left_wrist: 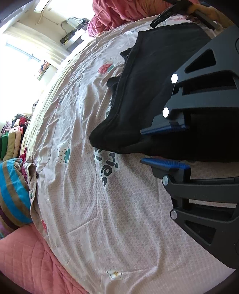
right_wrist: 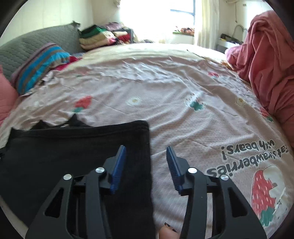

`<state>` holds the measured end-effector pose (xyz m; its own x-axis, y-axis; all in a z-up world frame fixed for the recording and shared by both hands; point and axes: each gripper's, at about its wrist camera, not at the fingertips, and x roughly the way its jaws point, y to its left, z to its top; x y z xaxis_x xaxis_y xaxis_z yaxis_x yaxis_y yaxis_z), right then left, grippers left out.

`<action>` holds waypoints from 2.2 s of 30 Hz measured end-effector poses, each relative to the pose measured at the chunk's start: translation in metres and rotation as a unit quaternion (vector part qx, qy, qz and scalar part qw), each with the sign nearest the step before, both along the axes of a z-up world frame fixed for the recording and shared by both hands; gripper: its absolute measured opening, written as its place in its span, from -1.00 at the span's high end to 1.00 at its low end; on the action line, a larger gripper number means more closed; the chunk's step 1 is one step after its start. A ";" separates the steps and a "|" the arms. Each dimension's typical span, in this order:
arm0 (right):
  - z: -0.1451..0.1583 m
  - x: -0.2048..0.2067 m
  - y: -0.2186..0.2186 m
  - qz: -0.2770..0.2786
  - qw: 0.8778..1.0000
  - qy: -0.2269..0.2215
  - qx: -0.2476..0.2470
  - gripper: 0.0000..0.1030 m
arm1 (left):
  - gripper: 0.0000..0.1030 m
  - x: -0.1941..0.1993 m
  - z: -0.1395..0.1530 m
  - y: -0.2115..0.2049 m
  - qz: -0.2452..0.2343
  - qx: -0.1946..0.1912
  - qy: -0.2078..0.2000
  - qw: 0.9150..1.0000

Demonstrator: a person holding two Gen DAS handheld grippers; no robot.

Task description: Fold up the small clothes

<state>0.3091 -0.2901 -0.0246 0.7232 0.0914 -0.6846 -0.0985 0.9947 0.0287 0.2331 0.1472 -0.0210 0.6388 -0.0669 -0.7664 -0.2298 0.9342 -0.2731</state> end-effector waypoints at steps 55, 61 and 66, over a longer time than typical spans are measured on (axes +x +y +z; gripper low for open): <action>0.042 -0.168 0.110 0.207 0.978 -0.032 0.003 -0.91 | -0.81 -0.148 0.039 0.020 0.048 0.019 -0.039 0.998; 0.041 -0.175 0.154 0.257 0.965 -0.039 -0.020 -0.91 | -0.81 -0.145 0.038 0.034 0.057 0.017 -0.036 0.998; 0.033 -0.175 0.197 0.296 0.954 -0.036 -0.040 -0.91 | -0.81 -0.135 0.035 0.042 0.059 0.017 -0.026 0.998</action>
<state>0.1342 -0.0927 0.0089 0.6072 0.4477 -0.6564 -0.6419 0.7633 -0.0731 0.0981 0.1892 0.0136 0.6792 0.0366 -0.7330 -0.3249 0.9106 -0.2555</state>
